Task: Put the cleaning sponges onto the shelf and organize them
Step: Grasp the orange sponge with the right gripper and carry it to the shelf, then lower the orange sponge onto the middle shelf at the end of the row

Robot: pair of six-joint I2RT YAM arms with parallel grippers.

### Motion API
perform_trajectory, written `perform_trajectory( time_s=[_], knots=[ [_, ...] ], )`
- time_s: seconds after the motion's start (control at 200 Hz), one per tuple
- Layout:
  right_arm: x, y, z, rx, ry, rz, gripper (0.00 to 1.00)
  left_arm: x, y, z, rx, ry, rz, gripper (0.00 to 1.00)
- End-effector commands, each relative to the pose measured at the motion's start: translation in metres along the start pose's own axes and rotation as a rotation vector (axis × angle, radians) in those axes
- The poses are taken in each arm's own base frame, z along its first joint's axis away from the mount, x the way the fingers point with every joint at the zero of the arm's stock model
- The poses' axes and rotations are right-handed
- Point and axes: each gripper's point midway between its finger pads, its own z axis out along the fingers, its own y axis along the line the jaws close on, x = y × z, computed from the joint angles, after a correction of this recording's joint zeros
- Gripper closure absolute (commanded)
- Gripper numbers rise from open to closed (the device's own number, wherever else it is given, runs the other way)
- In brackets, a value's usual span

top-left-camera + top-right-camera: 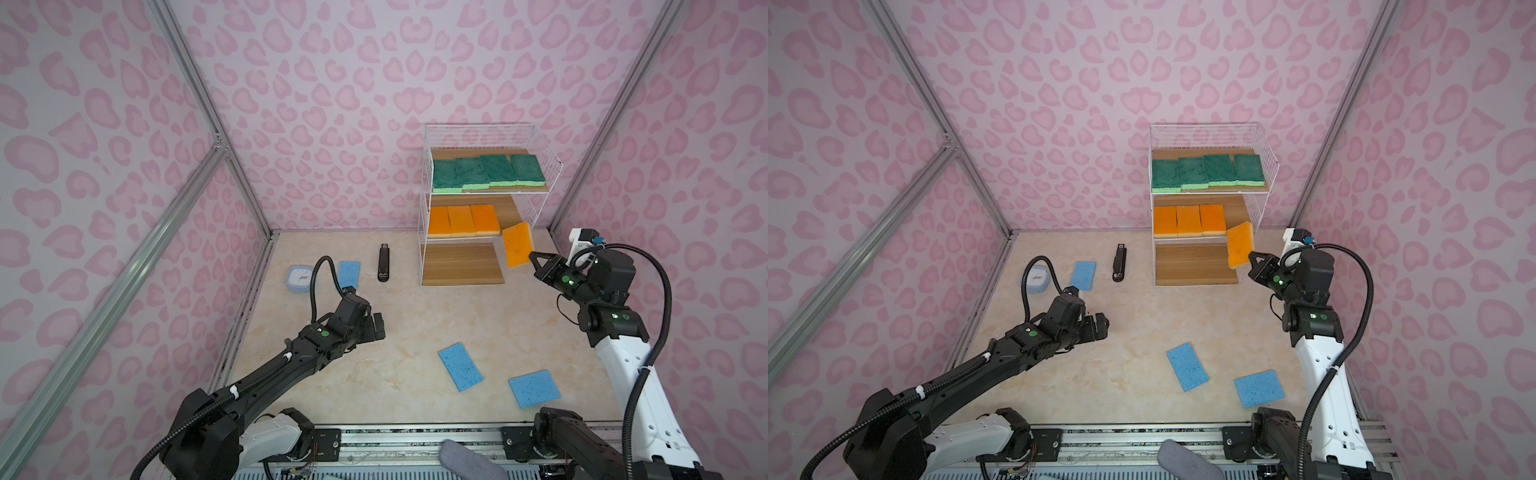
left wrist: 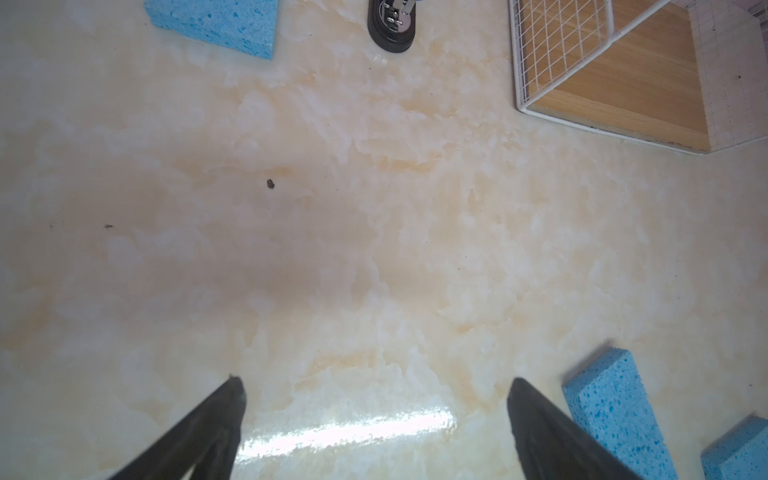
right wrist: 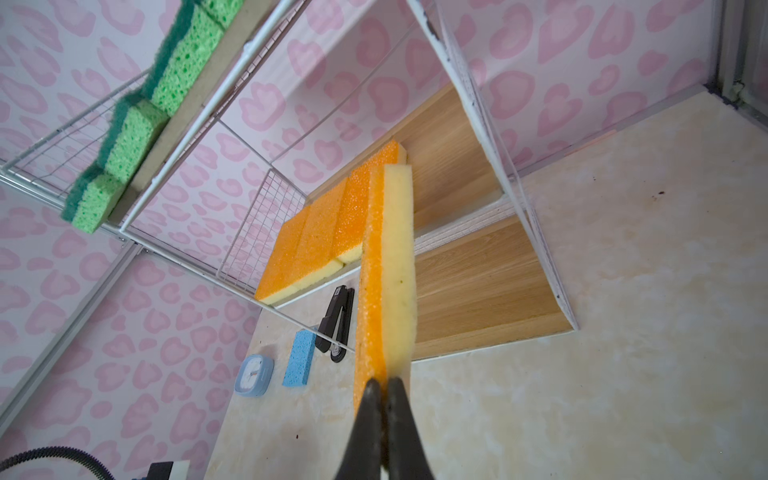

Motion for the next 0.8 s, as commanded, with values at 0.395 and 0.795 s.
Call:
perform_trajectory(
  time_s=[0.395,0.795],
  knots=[
    [-0.037,-0.002,0.036,-0.087,-0.030,0.050,0.96,-0.005,-0.005,0.012,0.002,-0.006,0.028,0.01],
    [-0.041,-0.019,0.061,-0.074,-0.007,0.078,0.96,-0.006,-0.008,0.017,0.000,0.010,0.043,0.01]
  ],
)
